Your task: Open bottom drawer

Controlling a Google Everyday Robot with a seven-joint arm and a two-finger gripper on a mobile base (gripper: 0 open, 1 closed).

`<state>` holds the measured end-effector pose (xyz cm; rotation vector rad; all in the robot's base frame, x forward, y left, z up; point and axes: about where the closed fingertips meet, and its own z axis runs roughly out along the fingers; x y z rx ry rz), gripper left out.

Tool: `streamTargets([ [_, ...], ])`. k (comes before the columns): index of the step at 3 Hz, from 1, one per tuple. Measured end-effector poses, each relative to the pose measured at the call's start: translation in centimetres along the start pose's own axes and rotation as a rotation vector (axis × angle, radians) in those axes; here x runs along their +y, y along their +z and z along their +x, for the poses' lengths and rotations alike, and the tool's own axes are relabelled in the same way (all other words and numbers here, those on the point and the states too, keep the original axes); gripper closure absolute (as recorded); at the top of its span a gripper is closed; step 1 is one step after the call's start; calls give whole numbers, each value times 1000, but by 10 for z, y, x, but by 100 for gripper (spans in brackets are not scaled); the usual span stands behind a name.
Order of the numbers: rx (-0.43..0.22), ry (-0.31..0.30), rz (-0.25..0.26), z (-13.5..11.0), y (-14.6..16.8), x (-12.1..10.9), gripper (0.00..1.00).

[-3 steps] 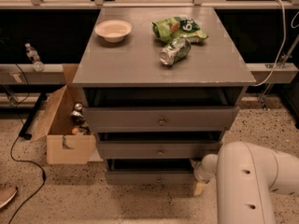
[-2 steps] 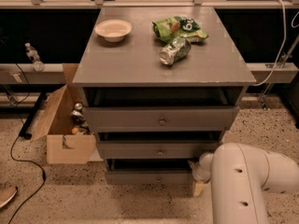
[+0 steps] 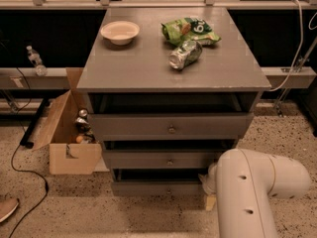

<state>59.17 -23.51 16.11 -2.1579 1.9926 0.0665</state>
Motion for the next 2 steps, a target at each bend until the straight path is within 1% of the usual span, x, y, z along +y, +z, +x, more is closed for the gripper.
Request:
streamTargets([
  [1,13,12,-53,3,4,11,19],
  [2,18,29,-104,6,6,24,42],
])
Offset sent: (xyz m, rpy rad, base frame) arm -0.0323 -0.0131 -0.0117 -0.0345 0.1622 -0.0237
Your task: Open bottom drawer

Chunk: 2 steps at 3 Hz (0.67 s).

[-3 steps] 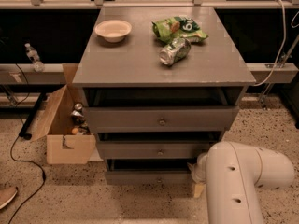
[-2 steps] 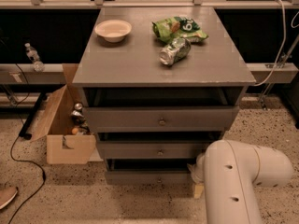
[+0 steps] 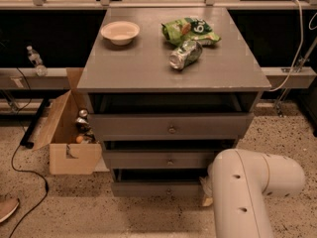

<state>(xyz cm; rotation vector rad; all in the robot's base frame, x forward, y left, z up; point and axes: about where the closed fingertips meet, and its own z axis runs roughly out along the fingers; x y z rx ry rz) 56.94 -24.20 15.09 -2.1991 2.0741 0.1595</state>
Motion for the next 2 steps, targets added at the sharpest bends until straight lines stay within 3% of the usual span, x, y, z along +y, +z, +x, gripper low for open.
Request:
streamTargets([
  [2,0,1,-4,-1,-10,1,88],
])
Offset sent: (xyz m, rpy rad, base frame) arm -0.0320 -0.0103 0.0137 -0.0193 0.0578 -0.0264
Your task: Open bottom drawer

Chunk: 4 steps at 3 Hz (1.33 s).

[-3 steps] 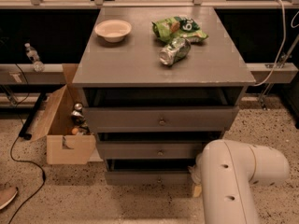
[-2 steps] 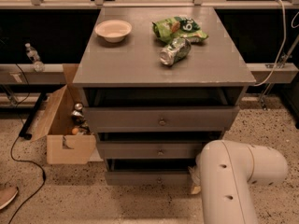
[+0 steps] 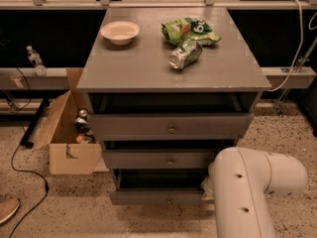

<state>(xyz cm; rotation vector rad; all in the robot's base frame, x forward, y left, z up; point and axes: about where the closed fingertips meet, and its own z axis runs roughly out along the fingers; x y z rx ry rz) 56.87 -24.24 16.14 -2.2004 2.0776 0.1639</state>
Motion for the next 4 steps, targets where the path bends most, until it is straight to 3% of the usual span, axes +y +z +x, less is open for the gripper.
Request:
streamTargets([
  [1,3,19,-15,2,-4,15,100],
  [2,-5,45,-37,3,-3,35,99],
  [3,-5,45,-37,2,-3,35,69],
  [4,-5,45,-38,2,-3,35,46],
])
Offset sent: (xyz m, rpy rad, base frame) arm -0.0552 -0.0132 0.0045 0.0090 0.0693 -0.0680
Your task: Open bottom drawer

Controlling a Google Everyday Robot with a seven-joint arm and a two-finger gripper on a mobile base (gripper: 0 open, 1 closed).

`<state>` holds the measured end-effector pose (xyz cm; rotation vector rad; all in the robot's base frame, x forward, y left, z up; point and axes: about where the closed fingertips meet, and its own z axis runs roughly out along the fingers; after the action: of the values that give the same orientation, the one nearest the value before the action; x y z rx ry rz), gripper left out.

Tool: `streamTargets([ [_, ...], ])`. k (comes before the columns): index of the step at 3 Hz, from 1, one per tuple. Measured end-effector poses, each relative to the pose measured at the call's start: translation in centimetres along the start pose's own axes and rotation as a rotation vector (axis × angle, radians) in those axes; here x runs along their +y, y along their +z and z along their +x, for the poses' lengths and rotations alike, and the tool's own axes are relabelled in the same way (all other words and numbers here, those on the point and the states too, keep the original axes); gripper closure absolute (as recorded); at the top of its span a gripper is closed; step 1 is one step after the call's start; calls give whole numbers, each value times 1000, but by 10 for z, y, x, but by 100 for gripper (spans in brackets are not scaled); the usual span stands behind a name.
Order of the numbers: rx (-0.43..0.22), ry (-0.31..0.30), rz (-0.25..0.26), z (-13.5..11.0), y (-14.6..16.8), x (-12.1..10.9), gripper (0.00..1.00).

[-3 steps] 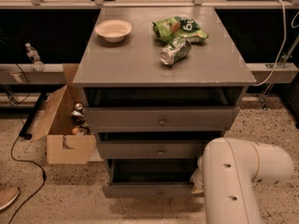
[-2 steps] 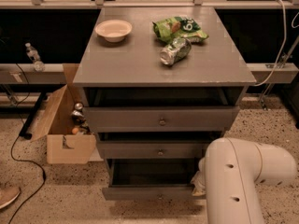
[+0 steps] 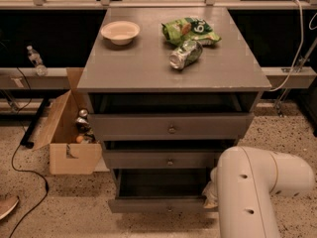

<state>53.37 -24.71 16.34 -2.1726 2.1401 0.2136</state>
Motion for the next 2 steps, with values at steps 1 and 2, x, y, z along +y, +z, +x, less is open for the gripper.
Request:
streamTargets([
  [1,0,0,0,0,0,0,23],
  [2,0,0,0,0,0,0,1],
])
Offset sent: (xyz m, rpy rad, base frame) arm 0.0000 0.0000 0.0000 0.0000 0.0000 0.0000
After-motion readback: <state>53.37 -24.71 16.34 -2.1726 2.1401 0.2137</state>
